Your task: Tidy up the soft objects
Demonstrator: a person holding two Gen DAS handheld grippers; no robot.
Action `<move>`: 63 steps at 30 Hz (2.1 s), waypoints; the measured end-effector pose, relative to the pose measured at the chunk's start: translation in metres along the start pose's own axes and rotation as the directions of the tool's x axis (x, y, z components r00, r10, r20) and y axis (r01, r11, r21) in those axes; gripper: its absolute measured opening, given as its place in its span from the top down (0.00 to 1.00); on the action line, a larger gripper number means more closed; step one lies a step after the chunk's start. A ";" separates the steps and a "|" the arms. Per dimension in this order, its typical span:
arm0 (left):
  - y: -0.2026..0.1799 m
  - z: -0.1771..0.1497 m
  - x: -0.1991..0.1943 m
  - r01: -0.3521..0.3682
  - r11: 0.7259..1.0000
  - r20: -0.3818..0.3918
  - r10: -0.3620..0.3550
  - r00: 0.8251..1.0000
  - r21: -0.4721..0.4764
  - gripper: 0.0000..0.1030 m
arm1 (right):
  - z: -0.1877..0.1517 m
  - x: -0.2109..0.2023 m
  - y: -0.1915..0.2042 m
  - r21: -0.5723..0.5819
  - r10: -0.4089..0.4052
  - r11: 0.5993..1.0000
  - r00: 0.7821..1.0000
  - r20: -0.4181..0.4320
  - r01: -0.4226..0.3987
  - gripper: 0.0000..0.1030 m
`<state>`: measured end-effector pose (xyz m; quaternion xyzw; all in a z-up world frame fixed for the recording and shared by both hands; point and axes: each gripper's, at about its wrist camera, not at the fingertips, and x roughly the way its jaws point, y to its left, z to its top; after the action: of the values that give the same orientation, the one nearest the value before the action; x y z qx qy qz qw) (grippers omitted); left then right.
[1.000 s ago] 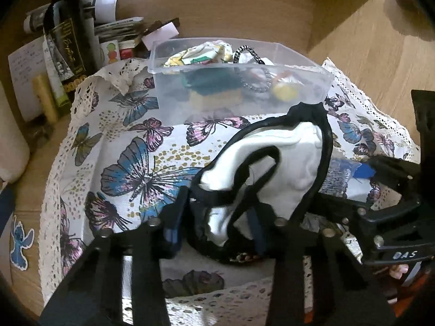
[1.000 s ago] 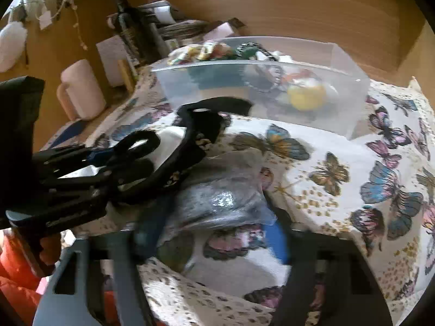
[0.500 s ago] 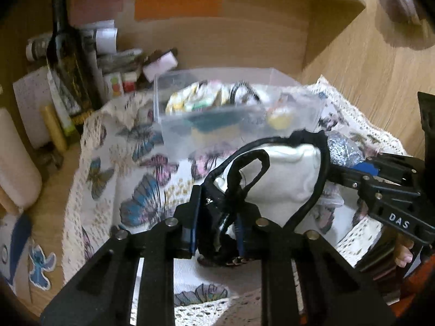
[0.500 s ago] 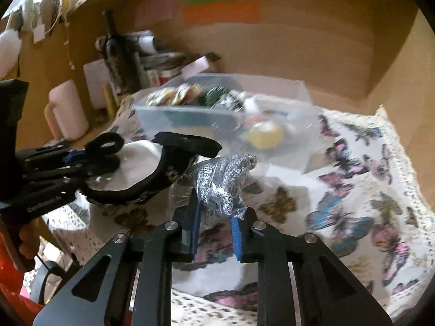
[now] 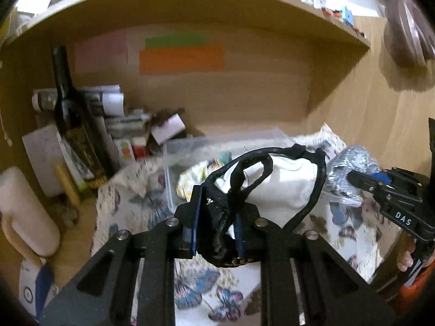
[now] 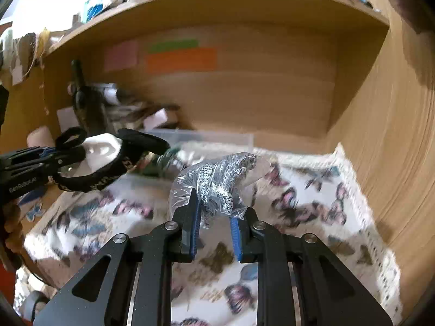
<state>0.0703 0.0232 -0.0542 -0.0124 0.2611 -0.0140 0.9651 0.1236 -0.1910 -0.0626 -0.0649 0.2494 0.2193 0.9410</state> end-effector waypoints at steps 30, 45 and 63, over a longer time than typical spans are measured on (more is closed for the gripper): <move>0.027 0.032 0.132 -0.085 0.995 -0.139 0.076 0.987 -0.053 0.77 | 0.040 0.152 0.004 -0.106 -0.006 0.994 0.978 -0.209 -0.016 0.82; 0.009 0.036 0.112 -0.080 0.997 -0.092 0.080 0.992 0.009 0.35 | 0.040 0.124 0.013 -0.124 -0.052 0.992 0.990 -0.134 0.036 0.42; -0.003 0.054 -0.005 -0.014 1.000 0.145 0.014 0.989 0.001 0.01 | 0.051 -0.022 0.021 -0.074 0.028 0.997 0.978 0.206 -0.013 0.12</move>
<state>0.0930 0.0215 -0.0053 -0.0103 0.1905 -0.0064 0.9816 0.1194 -0.1684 -0.0071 -0.0733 0.1429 0.2436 0.9565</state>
